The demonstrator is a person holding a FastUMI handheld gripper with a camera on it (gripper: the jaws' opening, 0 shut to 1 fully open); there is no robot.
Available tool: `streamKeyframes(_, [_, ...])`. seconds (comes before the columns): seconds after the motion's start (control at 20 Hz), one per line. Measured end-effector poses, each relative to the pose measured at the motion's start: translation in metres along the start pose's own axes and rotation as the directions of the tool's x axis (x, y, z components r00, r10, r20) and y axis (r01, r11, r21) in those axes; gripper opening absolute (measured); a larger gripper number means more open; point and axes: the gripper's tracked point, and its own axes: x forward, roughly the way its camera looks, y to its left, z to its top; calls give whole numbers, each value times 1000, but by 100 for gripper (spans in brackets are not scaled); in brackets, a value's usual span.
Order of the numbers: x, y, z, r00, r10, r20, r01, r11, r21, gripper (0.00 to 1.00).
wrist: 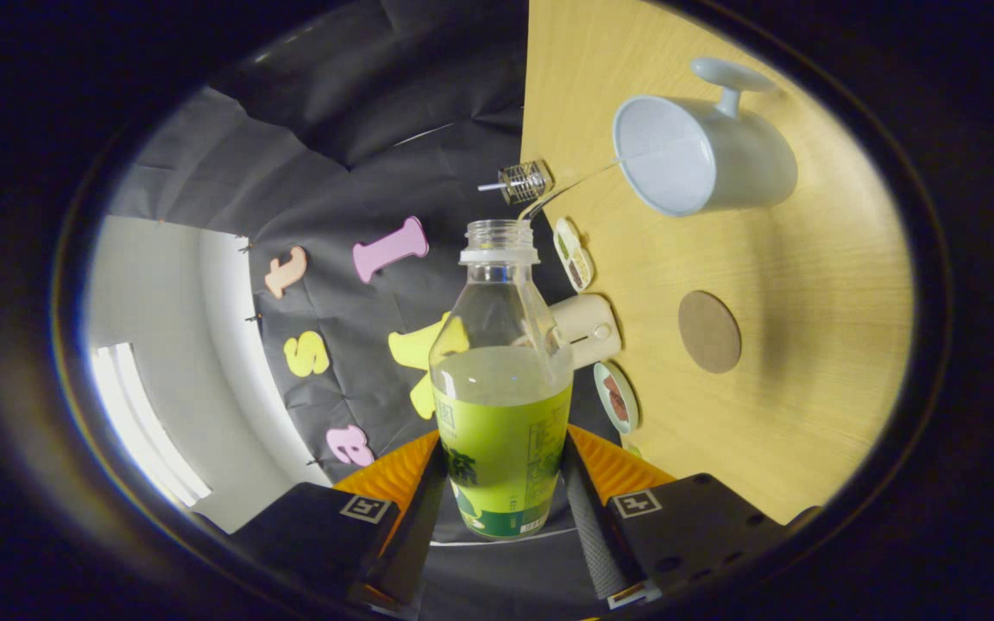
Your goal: Take the bottle from table, then pour the juice into the cup, finally place the bottle on the coaster
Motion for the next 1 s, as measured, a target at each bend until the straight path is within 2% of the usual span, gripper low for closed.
streamKeyframes(1.0, [8,25,-4,998,57,6,-57,994,92,77])
